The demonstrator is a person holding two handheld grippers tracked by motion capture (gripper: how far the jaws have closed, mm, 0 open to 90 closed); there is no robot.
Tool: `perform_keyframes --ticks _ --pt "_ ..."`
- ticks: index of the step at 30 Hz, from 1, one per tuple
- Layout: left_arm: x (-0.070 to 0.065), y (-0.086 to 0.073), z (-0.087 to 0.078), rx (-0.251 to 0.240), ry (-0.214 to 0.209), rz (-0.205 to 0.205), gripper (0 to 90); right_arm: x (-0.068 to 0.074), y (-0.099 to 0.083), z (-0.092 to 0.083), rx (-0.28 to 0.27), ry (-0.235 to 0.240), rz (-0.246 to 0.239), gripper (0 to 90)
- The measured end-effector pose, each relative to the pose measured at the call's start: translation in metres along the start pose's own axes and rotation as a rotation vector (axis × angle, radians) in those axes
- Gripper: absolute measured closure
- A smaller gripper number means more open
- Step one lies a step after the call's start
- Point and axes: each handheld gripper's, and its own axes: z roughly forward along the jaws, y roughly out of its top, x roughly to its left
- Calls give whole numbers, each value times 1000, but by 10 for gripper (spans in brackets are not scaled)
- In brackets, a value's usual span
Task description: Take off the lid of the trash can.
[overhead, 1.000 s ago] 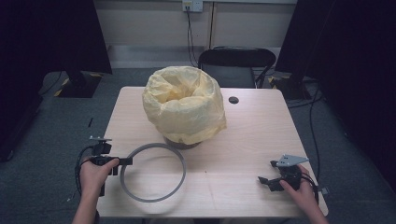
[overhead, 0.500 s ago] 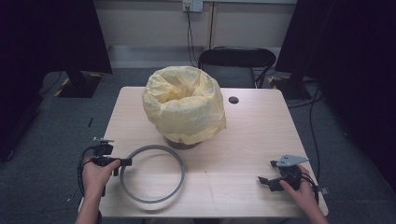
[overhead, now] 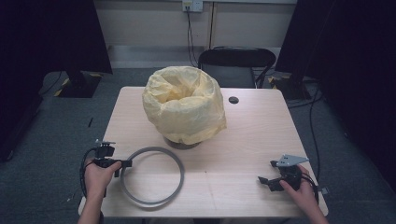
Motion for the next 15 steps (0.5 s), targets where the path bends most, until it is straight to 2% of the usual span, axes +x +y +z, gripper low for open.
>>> perform_keyframes --ticks 8,15 --pt "0 0 5 -9 11 19 829 0 0 0 0 0 0 106" --pt "1 -2 9 -21 25 57 806 0 0 0 0 0 0 106"
